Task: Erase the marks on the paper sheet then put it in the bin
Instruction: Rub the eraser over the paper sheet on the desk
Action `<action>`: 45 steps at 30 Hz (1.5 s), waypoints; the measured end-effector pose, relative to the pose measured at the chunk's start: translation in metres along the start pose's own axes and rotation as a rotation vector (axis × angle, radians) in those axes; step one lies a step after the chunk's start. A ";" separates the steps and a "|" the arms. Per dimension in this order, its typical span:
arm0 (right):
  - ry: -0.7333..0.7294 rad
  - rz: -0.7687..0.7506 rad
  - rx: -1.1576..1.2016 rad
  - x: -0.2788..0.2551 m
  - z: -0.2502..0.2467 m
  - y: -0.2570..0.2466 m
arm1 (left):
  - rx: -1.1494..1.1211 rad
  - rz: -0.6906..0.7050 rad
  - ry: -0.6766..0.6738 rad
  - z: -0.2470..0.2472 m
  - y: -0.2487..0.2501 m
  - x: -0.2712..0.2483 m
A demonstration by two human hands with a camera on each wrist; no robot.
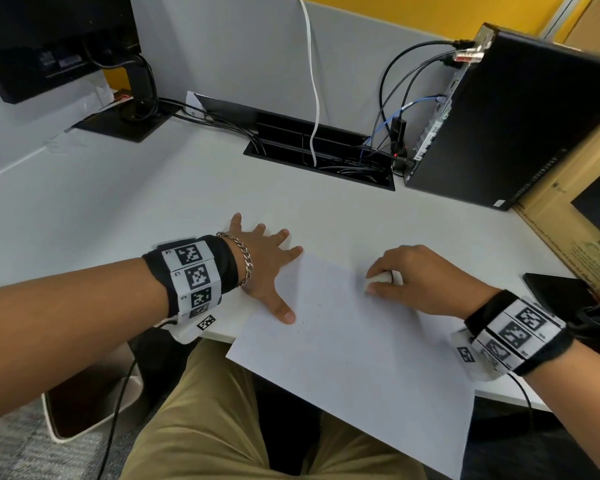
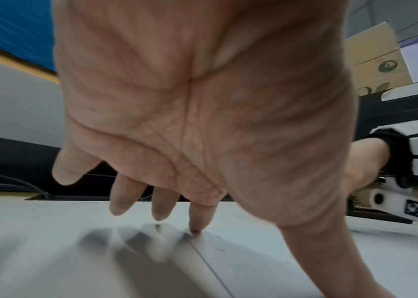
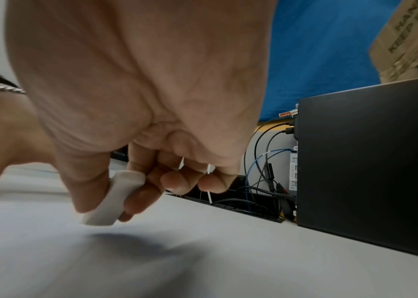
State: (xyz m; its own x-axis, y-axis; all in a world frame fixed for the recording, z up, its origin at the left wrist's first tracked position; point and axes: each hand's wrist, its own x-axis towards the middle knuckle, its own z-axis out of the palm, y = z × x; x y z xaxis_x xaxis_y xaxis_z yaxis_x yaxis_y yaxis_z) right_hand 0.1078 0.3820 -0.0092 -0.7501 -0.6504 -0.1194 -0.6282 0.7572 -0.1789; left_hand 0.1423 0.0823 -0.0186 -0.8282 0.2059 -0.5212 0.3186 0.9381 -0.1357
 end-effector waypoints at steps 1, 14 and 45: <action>-0.015 0.003 0.005 -0.004 0.003 0.001 | 0.011 0.003 0.000 -0.002 -0.002 0.002; 0.008 -0.047 -0.001 -0.024 0.033 -0.037 | -0.005 -0.093 0.171 -0.024 -0.035 0.027; -0.084 0.065 -0.068 0.057 0.002 -0.005 | -0.059 0.019 0.164 -0.016 0.052 0.054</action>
State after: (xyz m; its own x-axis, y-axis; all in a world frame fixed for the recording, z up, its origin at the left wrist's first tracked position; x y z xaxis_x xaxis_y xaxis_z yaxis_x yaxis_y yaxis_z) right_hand 0.0683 0.3409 -0.0170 -0.7717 -0.6002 -0.2103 -0.5933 0.7985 -0.1019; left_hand 0.1069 0.1471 -0.0403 -0.8879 0.2618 -0.3783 0.3114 0.9473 -0.0752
